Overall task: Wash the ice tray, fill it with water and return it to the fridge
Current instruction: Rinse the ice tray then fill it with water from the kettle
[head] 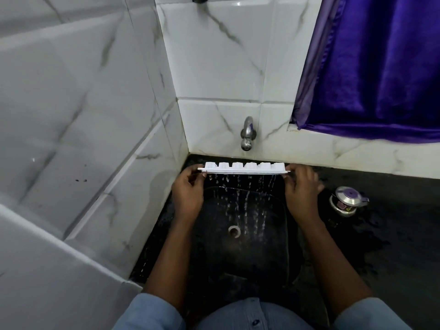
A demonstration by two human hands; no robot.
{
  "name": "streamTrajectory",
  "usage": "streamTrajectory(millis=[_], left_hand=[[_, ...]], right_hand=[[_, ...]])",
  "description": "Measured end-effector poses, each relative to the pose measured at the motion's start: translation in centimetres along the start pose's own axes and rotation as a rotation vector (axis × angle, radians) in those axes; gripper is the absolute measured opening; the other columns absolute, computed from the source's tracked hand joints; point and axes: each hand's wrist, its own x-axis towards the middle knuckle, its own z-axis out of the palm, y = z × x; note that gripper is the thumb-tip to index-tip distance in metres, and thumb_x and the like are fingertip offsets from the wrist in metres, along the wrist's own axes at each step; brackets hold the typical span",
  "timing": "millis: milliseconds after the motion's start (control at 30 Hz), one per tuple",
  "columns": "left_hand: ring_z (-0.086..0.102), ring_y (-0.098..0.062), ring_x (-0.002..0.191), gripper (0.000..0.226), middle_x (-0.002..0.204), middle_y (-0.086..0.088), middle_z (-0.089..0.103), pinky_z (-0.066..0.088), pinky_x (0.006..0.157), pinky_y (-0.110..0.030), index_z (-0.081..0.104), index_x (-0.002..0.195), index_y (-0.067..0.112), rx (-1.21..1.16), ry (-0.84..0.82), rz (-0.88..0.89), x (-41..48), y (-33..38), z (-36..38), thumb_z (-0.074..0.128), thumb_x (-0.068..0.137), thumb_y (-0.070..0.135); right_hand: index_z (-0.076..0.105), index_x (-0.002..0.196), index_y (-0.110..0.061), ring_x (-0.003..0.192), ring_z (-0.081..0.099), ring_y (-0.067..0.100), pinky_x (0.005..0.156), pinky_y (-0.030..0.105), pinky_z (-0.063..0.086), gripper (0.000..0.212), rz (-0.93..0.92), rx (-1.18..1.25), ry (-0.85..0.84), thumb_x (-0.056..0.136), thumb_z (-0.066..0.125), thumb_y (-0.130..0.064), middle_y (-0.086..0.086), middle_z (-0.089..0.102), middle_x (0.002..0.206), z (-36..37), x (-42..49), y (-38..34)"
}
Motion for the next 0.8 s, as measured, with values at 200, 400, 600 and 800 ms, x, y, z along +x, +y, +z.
streamTrajectory(millis=[200, 400, 600, 800], left_hand=[[0.073, -0.001, 0.093, 0.023, 0.102, 0.008, 0.078, 0.056, 0.084, -0.017, 0.076, 0.115, 0.016, -0.054, 0.098, 0.025, -0.5, 2.9, -0.3, 0.068, 0.096, 0.005], [0.073, -0.006, 0.093, 0.025, 0.100, 0.007, 0.077, 0.057, 0.088, -0.021, 0.074, 0.111, 0.018, -0.047, 0.137, 0.018, -1.4, 3.8, 0.5, 0.066, 0.096, 0.001], [0.071, -0.017, 0.098, 0.021, 0.106, 0.001, 0.077, 0.056, 0.091, -0.029, 0.073, 0.114, 0.015, 0.100, 0.129, 0.027, -2.1, 3.7, 1.0, 0.064, 0.098, 0.006], [0.069, -0.026, 0.083, 0.025, 0.094, -0.006, 0.076, 0.053, 0.076, -0.031, 0.074, 0.111, 0.011, 0.222, 0.070, 0.015, -2.1, 3.8, 1.4, 0.059, 0.094, 0.002]], right_hand=[[0.065, 0.115, -0.020, 0.108, 0.052, 0.024, 0.089, 0.034, 0.023, 0.026, -0.103, 0.028, 0.067, 0.093, 0.051, -0.018, 0.003, 0.065, 0.112, -0.9, -0.4, -0.4], [0.064, 0.118, -0.018, 0.107, 0.056, 0.029, 0.091, 0.036, 0.029, 0.023, -0.127, 0.037, 0.028, 0.097, 0.056, -0.015, 0.005, 0.068, 0.112, -1.7, -0.2, -0.7], [0.067, 0.112, -0.009, 0.095, 0.056, 0.031, 0.083, 0.040, 0.045, 0.025, -0.228, 0.091, -0.009, 0.092, 0.053, -0.004, 0.009, 0.069, 0.103, -2.5, 0.0, -0.4], [0.068, 0.109, -0.012, 0.089, 0.059, 0.031, 0.076, 0.040, 0.046, 0.021, -0.237, 0.075, -0.097, 0.093, 0.057, -0.005, 0.009, 0.069, 0.096, -3.3, 0.5, 0.4]])
